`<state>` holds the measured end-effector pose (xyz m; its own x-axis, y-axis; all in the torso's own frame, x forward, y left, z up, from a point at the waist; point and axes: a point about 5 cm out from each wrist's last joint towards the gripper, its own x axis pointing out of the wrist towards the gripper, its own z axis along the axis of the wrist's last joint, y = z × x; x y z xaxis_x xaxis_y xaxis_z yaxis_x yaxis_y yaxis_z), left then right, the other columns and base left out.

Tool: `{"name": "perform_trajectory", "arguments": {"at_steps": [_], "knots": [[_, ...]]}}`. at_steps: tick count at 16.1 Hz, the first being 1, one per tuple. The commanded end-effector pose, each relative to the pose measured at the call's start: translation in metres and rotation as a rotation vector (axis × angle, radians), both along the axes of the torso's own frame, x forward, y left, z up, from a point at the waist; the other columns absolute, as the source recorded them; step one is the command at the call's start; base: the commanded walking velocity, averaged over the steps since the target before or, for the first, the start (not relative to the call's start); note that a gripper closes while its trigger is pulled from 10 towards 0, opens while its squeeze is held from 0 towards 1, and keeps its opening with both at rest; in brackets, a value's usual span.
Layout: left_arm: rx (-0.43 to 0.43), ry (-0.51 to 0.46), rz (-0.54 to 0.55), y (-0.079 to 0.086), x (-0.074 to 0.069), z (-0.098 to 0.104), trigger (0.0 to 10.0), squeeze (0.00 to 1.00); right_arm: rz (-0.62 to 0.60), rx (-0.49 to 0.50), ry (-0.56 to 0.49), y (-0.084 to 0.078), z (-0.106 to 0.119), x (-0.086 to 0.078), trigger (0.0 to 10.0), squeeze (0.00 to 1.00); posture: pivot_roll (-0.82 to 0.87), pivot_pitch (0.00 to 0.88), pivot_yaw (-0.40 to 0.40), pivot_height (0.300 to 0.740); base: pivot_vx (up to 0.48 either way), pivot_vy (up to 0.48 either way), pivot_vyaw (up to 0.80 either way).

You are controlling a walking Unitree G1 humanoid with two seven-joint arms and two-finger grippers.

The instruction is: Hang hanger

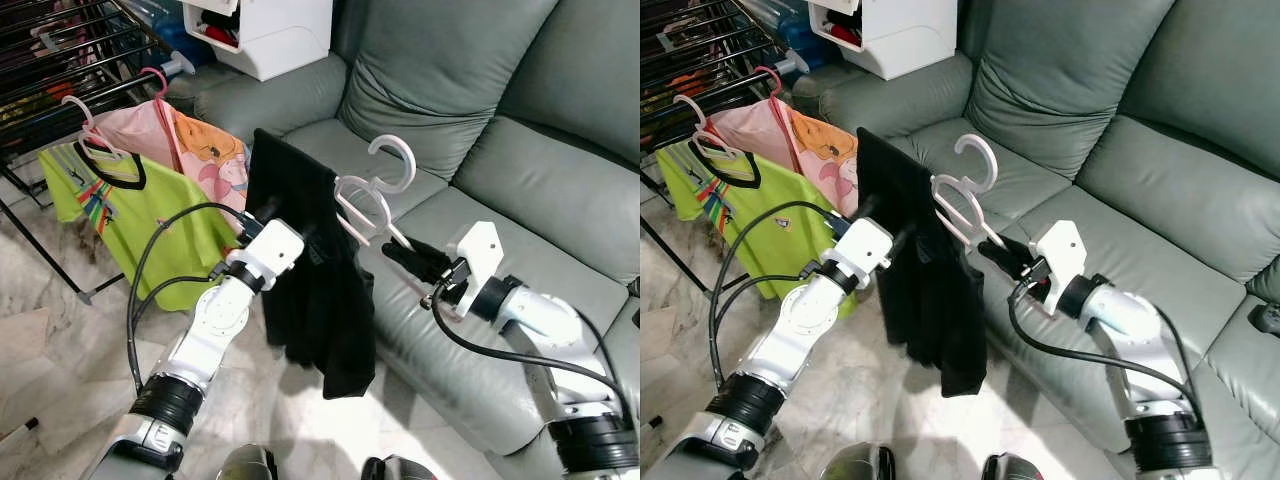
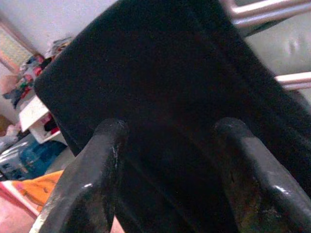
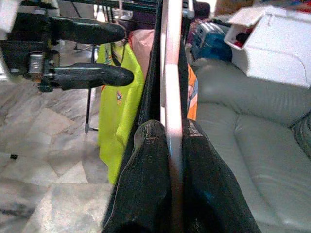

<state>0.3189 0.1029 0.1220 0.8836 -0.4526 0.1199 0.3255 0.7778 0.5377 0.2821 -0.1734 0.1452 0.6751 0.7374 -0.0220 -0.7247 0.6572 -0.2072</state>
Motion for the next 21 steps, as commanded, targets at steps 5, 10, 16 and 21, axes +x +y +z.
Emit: {"name": "perform_trajectory", "arguments": {"at_steps": [5, 10, 16, 21], "knots": [[-0.062, 0.023, 0.066, 0.012, 0.007, 0.001, 10.0, 1.00, 0.148, 0.007, -0.110, 0.011, 0.025, 0.001, 10.0, 0.00, -0.07, 0.037, 0.016, 0.740, 0.000, 0.000, 0.00], [-0.145, 0.062, 0.080, 0.009, 0.013, 0.004, 10.0, 0.00, 0.204, -0.014, -0.094, 0.017, 0.020, -0.003, 10.0, 0.00, -0.07, 0.041, 0.015, 0.740, 0.000, 0.000, 0.00], [-0.271, 0.135, 0.078, 0.008, 0.014, 0.003, 0.0, 0.00, 0.222, -0.017, -0.096, 0.024, 0.018, -0.004, 10.0, 0.00, -0.07, 0.040, 0.016, 0.740, 0.000, 0.000, 0.00], [-0.354, 0.135, 0.038, 0.003, 0.014, 0.013, 0.0, 0.00, 0.159, -0.057, -0.137, 0.029, 0.009, 0.003, 10.0, 0.00, -0.07, 0.041, 0.013, 0.740, 0.000, 0.000, 0.00]]}}
